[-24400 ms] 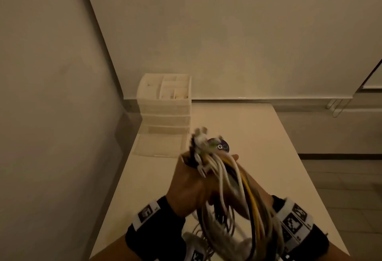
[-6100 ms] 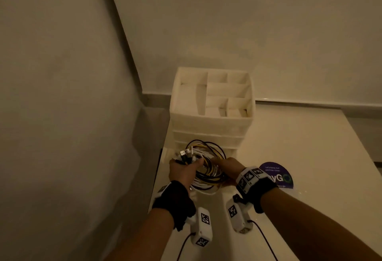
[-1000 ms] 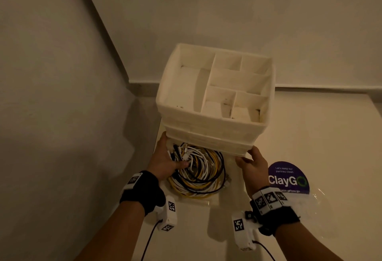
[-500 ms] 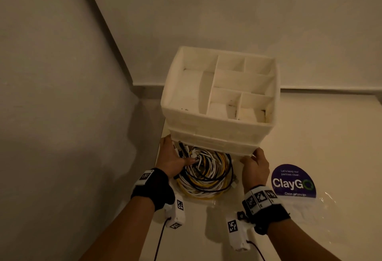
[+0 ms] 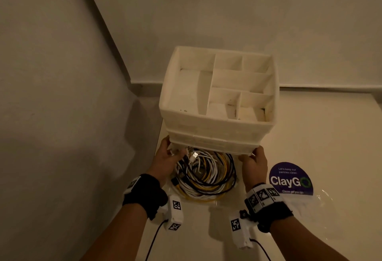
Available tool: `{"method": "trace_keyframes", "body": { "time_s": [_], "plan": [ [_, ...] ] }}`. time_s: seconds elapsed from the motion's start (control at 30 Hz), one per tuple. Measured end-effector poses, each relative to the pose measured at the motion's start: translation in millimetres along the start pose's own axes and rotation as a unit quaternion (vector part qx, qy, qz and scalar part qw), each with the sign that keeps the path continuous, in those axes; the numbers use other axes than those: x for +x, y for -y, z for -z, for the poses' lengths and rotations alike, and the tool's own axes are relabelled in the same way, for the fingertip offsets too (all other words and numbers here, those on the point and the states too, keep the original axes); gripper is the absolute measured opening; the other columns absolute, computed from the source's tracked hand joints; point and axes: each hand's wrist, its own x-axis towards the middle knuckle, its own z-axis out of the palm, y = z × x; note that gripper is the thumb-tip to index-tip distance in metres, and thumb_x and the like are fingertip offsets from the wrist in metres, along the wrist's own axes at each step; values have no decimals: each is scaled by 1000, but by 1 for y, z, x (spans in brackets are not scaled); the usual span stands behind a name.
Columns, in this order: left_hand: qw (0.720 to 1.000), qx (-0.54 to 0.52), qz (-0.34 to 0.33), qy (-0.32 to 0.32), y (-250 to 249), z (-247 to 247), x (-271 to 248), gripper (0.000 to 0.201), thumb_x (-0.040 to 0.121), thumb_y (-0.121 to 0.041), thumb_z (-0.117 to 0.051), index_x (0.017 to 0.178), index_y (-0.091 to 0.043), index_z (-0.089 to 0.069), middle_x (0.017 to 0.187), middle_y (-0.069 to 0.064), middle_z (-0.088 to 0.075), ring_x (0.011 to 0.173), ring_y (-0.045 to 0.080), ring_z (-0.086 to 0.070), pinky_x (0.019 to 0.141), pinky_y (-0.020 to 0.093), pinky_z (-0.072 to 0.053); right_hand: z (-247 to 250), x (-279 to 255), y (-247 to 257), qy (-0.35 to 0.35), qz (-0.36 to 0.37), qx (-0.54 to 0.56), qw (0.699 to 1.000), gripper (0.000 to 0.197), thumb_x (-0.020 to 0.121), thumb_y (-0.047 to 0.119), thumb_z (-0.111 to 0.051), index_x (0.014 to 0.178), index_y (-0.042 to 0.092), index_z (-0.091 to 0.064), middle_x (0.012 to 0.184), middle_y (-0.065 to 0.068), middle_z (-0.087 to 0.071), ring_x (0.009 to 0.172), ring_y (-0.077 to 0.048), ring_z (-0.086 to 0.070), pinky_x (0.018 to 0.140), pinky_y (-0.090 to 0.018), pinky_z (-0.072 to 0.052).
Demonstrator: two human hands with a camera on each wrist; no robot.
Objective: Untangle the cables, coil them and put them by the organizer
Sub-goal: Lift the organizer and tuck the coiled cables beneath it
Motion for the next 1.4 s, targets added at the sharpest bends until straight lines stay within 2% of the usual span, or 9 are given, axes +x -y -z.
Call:
{"method": "trace_keyframes", "body": {
  "time_s": [0.13,0.33,0.5,0.6,0.77,0.93,1.07,1.2,1.4],
  "plan": [
    [999,13,-14,-33,-3,-8,5,65,87,-4,-66,140,-19,-33,121,-11,-54,112,7,-53,83,16,-45,-1,0,6,1,-3,37,999,37,77,-6,-52,110,9,-57,91,-1,-64,93,-28,-60,81,-41,-50],
    [994,55,-43,-79,-8,-15,17,69,70,-11,-84,127,-17,-45,119,-1,-61,108,16,-60,87,26,-49,-6,0,11,30,25,68,997,34,78,4,-61,107,16,-47,101,-7,-60,93,-26,-59,74,-31,-48],
    [978,118,-91,-149,-10,-22,26,64,63,-30,-89,117,-15,-58,112,-1,-67,99,12,-63,81,22,-47,-13,4,11,35,53,-6,998,53,59,34,-64,106,26,-41,112,-11,-55,103,-31,-55,90,-51,-49],
    [972,116,-104,-174,-9,-25,20,56,65,-29,-88,111,-17,-59,108,-2,-66,95,12,-62,80,22,-46,-7,9,14,75,46,-13,996,52,68,31,-71,113,25,-43,117,-9,-57,105,-25,-58,91,-46,-49],
    [986,91,-91,-111,-9,-17,13,53,74,-28,-82,119,-20,-55,111,-7,-64,100,4,-61,80,15,-48,7,10,13,115,33,25,992,60,73,27,-73,127,20,-50,123,0,-61,110,-17,-59,90,-35,-49],
    [988,93,-77,-100,-9,-12,0,64,74,-37,-81,130,-26,-51,121,-10,-63,115,11,-56,96,33,-47,5,3,4,155,70,27,985,66,75,6,-75,126,35,-45,121,7,-61,110,-8,-59,95,-37,-49],
    [995,57,-77,16,-19,10,-10,59,79,-28,-78,128,-43,-48,128,-23,-56,119,-6,-50,96,21,-42,17,6,-2,183,105,-28,977,84,66,38,-82,134,41,-34,131,10,-56,118,-16,-57,98,-49,-49],
    [994,99,-42,36,-12,18,-13,80,72,-32,-83,135,-42,-35,136,-21,-44,129,11,-40,97,31,-40,19,-1,-12,183,141,-111,967,108,63,56,-81,146,34,-16,148,5,-37,135,-17,-40,109,-47,-39],
    [992,123,-33,0,-5,0,2,89,59,-41,-85,136,-30,-40,129,-8,-59,116,16,-58,99,47,-49,14,6,-10,205,115,-65,970,97,69,20,-85,144,31,-23,139,8,-45,125,-10,-47,108,-38,-41]
  ]
}}
